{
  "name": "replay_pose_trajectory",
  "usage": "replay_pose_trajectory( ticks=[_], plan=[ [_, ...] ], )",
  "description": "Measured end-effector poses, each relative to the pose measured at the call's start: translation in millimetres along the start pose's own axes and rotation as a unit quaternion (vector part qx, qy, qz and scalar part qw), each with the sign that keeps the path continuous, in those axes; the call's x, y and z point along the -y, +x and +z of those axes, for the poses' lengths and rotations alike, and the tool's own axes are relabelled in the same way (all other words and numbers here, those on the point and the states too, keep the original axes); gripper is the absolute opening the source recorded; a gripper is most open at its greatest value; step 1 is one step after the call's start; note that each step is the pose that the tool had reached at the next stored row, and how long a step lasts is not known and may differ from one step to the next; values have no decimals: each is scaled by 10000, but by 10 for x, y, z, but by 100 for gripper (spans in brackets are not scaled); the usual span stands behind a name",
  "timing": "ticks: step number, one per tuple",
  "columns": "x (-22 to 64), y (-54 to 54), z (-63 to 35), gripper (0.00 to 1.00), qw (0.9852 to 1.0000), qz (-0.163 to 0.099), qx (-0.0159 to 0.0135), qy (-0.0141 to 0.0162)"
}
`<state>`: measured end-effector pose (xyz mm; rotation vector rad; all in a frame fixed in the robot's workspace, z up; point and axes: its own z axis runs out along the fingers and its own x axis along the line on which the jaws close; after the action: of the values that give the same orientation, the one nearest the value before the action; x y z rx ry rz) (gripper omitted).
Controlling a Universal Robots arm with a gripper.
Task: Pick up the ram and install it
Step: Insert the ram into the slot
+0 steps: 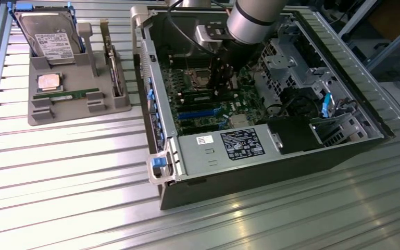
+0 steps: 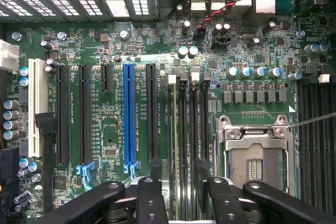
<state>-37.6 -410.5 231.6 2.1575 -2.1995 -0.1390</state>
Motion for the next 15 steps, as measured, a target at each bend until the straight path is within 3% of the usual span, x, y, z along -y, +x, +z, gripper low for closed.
replay_pose_trajectory(
  ticks=[6, 7, 8, 9, 10, 11, 15],
  plan=[
    [-28, -7, -273, 36, 10000, -8, 1, 1],
    [-29, -7, -282, 30, 10000, -11, 1, 1],
    [-24, -7, -282, 17, 10000, -17, 4, 1],
    [2, -3, -287, 17, 10000, -21, 4, -8],
    [64, 2, -293, 11, 10000, -23, 6, -26],
    [105, 3, -297, 11, 10000, -23, 6, -37],
    [405, 2, -328, 11, 9999, -23, 5, -100]
  ],
)
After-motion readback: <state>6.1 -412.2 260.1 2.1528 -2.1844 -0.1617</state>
